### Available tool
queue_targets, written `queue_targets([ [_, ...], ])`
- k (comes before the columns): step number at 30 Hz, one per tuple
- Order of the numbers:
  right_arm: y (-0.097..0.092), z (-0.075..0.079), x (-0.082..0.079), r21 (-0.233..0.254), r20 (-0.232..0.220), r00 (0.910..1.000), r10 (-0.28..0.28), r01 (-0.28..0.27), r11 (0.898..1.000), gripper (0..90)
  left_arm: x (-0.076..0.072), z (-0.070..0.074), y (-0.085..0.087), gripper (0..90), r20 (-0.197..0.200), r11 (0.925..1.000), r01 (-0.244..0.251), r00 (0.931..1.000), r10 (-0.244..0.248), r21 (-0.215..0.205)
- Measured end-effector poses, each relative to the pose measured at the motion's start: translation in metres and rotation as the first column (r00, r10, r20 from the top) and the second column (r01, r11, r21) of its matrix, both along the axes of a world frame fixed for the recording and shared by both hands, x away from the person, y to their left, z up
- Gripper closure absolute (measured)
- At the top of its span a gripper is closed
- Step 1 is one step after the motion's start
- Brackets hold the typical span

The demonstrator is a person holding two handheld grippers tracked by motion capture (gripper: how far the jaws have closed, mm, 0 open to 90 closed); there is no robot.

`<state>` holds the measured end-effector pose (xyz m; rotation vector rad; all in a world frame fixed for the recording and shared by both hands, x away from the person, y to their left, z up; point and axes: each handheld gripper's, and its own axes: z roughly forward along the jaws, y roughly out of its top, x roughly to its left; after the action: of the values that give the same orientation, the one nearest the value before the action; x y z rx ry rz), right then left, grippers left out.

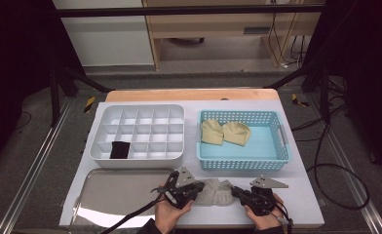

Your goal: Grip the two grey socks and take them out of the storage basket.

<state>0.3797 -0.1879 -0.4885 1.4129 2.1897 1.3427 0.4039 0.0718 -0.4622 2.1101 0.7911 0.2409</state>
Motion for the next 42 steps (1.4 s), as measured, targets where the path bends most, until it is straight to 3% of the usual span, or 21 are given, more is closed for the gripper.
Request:
queue_targets([
  [4,-0.001,0.006,-0.002,0.01,0.013,0.9999,0.007,-0.007,1.0,87.1,0.002,-0.006,-0.004,89.5,-0.022,1.0,0.002,0.9997,-0.002,0.009],
  [14,0.002,0.014,-0.003,0.002,0.037,0.9992,0.017,-0.018,1.0,87.1,0.001,-0.012,-0.013,89.3,-0.017,0.9997,0.022,0.9996,-0.022,0.008],
  [16,0.002,0.016,-0.004,0.006,0.04,0.9989,0.026,-0.026,1.0,87.0,0.003,-0.016,-0.014,89.3,-0.037,0.9995,0.016,0.9992,-0.015,0.027],
  [18,0.003,0.018,-0.005,0.007,0.05,0.998,0.038,-0.038,0.999,87.0,0.002,-0.015,-0.015,89.4,-0.024,0.9996,0.016,0.9996,-0.015,0.024],
  [22,0.006,0.024,-0.007,0.02,0.064,0.9958,0.065,-0.066,0.998,87.0,0.004,-0.016,-0.016,89.4,-0.041,0.9987,0.015,0.9991,-0.013,0.049],
  [28,0.012,0.031,-0.006,0.018,0.077,0.9925,0.095,-0.096,0.995,87.0,0.006,-0.016,-0.016,89.0,-0.061,0.9988,0.022,0.998,-0.02,0.043],
  [32,0.014,0.035,-0.005,0.01,0.079,0.9916,0.103,-0.104,0.995,87.0,0.006,-0.011,-0.012,86.6,-0.05,0.9993,0.017,0.9986,-0.015,0.034],
  [35,0.015,0.037,-0.005,-0.006,0.079,0.9914,0.104,-0.104,0.995,87.0,0.001,0.002,-0.004,84.9,-0.025,0.9997,0.023,0.9994,-0.023,0.011],
  [38,0.015,0.037,-0.005,-0.009,0.073,0.992,0.103,-0.103,0.995,87.0,-0.002,0.014,0.007,83.0,0.001,0.9998,0.017,0.9998,-0.017,-0.007],
  [42,0.015,0.038,-0.005,-0.017,0.074,0.9919,0.103,-0.102,0.995,87.0,-0.005,0.021,0.034,81.3,0.007,0.9995,-0.03,0.9995,0.03,-0.014],
])
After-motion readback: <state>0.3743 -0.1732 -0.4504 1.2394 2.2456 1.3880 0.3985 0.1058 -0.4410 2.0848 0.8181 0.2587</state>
